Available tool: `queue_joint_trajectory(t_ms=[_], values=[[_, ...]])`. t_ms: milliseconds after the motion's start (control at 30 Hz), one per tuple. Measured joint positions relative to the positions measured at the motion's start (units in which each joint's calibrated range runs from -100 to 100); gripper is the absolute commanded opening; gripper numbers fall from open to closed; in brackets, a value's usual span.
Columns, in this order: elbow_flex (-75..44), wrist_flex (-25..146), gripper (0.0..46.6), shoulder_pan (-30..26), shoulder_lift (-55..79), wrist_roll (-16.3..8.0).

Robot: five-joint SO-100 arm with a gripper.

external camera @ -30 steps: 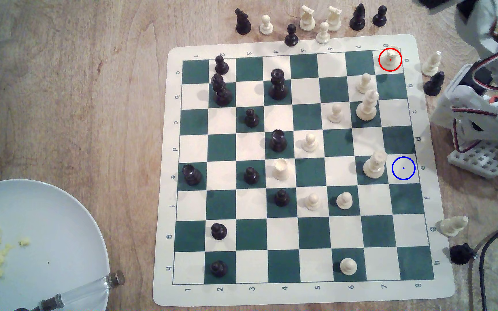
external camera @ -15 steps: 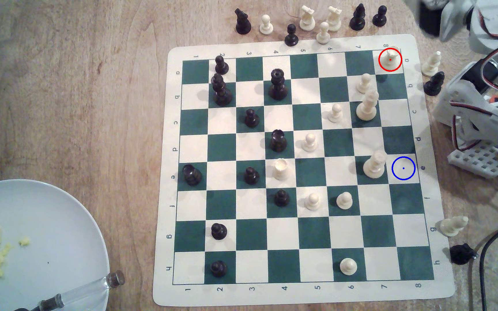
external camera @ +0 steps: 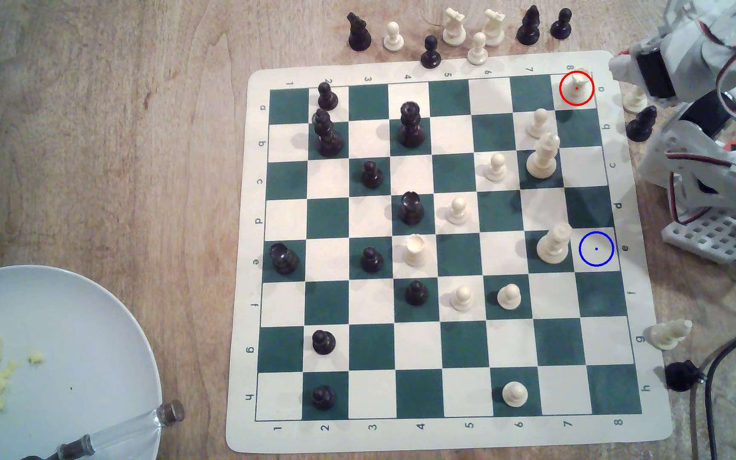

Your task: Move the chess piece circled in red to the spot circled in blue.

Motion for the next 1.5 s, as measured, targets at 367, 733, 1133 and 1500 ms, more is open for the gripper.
queue_joint_trajectory(t_ms=[367, 733, 1133, 1500], values=[[-0.18, -3.03, 13.0, 2.36, 8.55, 1.56], [2.26, -7.73, 14.8, 2.29, 21.62, 1.61], [5.6, -15.06, 17.0, 1.18, 30.83, 1.56], [7.41, -20.48, 17.9, 3.1, 36.87, 2.74]])
